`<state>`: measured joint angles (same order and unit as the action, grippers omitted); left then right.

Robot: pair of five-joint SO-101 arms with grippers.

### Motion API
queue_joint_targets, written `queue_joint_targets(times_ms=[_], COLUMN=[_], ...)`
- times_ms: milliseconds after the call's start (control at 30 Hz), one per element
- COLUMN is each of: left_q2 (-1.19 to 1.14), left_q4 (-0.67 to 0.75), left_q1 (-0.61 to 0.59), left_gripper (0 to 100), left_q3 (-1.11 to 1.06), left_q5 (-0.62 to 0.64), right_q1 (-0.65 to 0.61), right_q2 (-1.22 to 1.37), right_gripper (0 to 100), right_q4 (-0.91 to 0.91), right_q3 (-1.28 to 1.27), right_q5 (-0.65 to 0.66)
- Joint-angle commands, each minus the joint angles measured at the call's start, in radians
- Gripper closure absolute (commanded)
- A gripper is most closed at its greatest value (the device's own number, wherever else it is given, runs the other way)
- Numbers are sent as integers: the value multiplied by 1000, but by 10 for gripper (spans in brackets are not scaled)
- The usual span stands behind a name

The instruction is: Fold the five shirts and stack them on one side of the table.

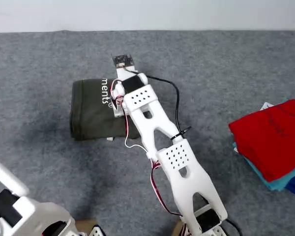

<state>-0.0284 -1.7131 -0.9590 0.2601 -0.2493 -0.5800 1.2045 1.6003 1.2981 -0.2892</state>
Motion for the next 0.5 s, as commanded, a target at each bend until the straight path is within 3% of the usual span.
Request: queue_joint_targets(times_ms=[0, 133, 467], left_q2=[49, 41, 40], left_q4=[11, 14, 17], left_q1=[-3, -3, -3], left_gripper=[994, 994, 994], left_q3=[19, 19, 19], left_q5=[-5, -3, -3], right_q1=[12, 12, 12], right_q2=[28, 39, 31], right_gripper=[685, 701, 972], right_q4=[-15, -4, 35], right_q3=[51, 51, 52], right_q5=[-5, -3, 147])
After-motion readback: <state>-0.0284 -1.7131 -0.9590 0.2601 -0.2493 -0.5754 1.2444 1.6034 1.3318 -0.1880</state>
